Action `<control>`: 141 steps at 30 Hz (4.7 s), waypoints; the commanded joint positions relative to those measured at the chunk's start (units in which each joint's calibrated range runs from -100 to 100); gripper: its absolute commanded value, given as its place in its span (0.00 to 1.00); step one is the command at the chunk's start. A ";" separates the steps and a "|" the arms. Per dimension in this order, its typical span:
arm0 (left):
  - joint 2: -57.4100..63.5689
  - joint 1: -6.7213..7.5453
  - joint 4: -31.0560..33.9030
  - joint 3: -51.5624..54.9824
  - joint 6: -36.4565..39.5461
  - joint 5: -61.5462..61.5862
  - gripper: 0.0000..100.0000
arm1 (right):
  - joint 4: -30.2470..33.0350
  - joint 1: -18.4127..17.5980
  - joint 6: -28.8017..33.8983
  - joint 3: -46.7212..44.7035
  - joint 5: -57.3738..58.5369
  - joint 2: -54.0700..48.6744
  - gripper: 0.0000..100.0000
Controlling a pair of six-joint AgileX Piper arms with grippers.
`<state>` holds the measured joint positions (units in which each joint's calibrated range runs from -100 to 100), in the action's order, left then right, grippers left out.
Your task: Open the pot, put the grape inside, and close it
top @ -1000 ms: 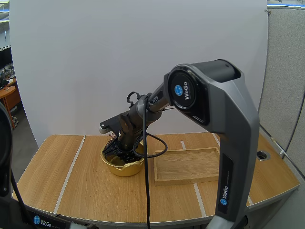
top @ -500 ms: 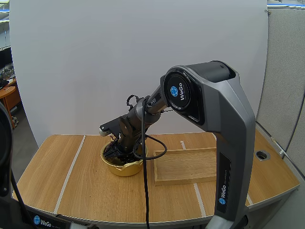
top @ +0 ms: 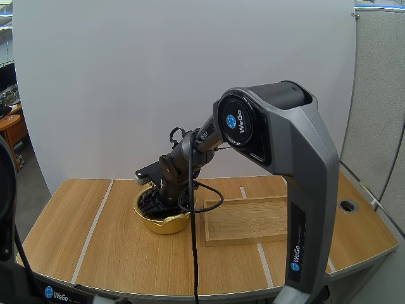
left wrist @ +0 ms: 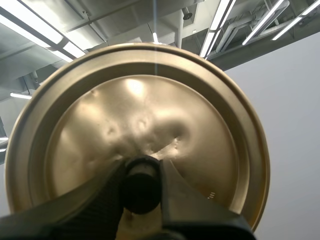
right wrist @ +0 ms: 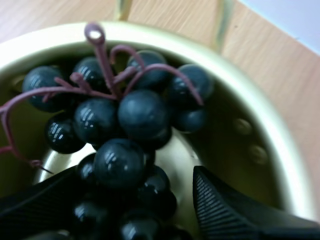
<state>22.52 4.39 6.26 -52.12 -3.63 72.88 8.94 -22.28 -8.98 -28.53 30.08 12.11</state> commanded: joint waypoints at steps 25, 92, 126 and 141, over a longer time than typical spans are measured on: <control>-0.03 0.08 0.71 -0.31 0.62 -2.05 0.00 | -1.85 0.44 -0.39 5.66 17.26 -21.32 1.00; -0.03 0.08 0.71 -0.31 0.62 -2.05 0.00 | -2.27 -1.21 -1.46 13.59 14.16 3.25 0.00; -0.03 0.08 0.71 -0.31 0.62 -2.05 0.00 | 3.18 -0.80 1.89 13.59 46.49 -50.74 0.00; -0.03 0.08 0.71 -0.31 0.62 -2.05 0.00 | 10.20 0.40 5.62 13.59 65.28 -71.03 0.00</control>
<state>22.52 4.39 6.26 -52.12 -3.63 72.88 15.60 -23.25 -4.16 -14.90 88.82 -53.30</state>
